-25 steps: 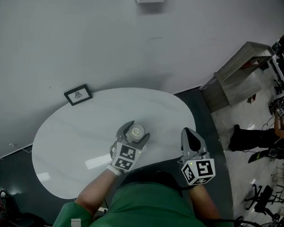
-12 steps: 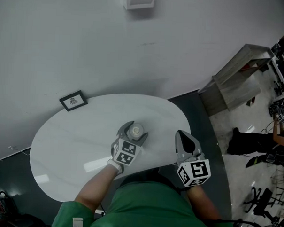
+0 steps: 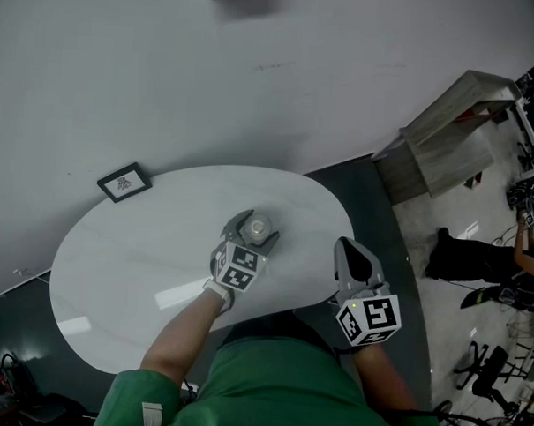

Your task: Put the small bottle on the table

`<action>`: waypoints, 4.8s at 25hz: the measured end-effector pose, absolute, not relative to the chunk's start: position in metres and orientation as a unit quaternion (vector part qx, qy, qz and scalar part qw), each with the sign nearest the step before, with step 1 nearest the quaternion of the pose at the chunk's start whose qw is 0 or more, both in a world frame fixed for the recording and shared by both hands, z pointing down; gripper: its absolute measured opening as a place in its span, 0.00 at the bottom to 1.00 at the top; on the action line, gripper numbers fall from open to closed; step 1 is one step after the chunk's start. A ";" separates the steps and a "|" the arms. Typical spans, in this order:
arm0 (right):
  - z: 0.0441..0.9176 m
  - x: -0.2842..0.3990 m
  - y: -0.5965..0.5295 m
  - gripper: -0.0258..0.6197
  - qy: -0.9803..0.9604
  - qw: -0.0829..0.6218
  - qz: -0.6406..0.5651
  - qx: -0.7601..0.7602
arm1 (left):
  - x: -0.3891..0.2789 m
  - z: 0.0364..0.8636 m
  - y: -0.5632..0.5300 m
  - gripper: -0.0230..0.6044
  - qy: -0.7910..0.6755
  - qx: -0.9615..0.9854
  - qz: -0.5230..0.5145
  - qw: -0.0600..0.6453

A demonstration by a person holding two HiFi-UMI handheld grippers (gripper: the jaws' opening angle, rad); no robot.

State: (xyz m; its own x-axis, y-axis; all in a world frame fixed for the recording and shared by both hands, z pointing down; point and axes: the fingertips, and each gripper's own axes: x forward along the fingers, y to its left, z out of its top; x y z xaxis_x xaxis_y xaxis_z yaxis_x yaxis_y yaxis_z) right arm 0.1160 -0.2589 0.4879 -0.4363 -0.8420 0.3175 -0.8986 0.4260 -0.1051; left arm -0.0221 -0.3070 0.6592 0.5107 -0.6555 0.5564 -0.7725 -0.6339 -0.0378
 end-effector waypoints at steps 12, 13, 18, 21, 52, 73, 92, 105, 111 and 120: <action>0.499 0.140 -0.262 0.04 -0.822 0.121 0.142 0.538 | -0.003 0.701 -0.331 0.59 -0.397 0.859 0.301 0.121; 0.500 0.142 -0.262 0.04 -0.820 0.122 0.143 0.540 | -0.002 0.704 -0.332 0.59 -0.396 0.858 0.303 0.123; 0.507 0.148 -0.265 0.04 -0.814 0.127 0.152 0.546 | -0.001 0.716 -0.338 0.59 -0.394 0.856 0.310 0.130; 0.513 0.148 -0.264 0.04 -0.812 0.131 0.158 0.546 | -0.002 0.722 -0.340 0.59 -0.394 0.855 0.312 0.131; 0.507 0.126 -0.265 0.04 -0.819 0.111 0.165 0.538 | -0.042 0.710 -0.303 0.65 -0.391 0.846 0.329 0.152; 0.424 0.108 -0.262 0.04 -0.857 0.037 0.096 0.506 | -0.090 0.440 -0.261 0.10 -0.537 0.836 0.058 0.095; 0.339 0.080 -0.231 0.04 -0.888 -0.022 -0.001 0.459 | -0.087 0.359 -0.211 0.05 -0.550 0.835 -0.002 0.024; 0.343 0.079 -0.227 0.04 -0.893 -0.015 -0.004 0.449 | -0.084 0.362 -0.208 0.05 -0.551 0.834 -0.009 0.026; 0.345 0.078 -0.229 0.04 -0.894 -0.013 -0.003 0.448 | -0.082 0.367 -0.210 0.05 -0.550 0.835 -0.003 0.030; 0.345 0.077 -0.230 0.04 -0.895 -0.010 -0.002 0.447 | -0.081 0.374 -0.214 0.06 -0.553 0.832 0.006 0.033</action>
State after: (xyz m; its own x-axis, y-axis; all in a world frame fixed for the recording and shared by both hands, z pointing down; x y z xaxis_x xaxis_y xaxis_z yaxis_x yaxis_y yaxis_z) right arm 0.0774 -0.2303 0.3453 -0.6003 -0.7995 -0.0201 -0.7996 0.6005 -0.0047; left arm -0.0809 -0.2135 0.3738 0.3874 -0.9207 0.0478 -0.9216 -0.3852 0.0485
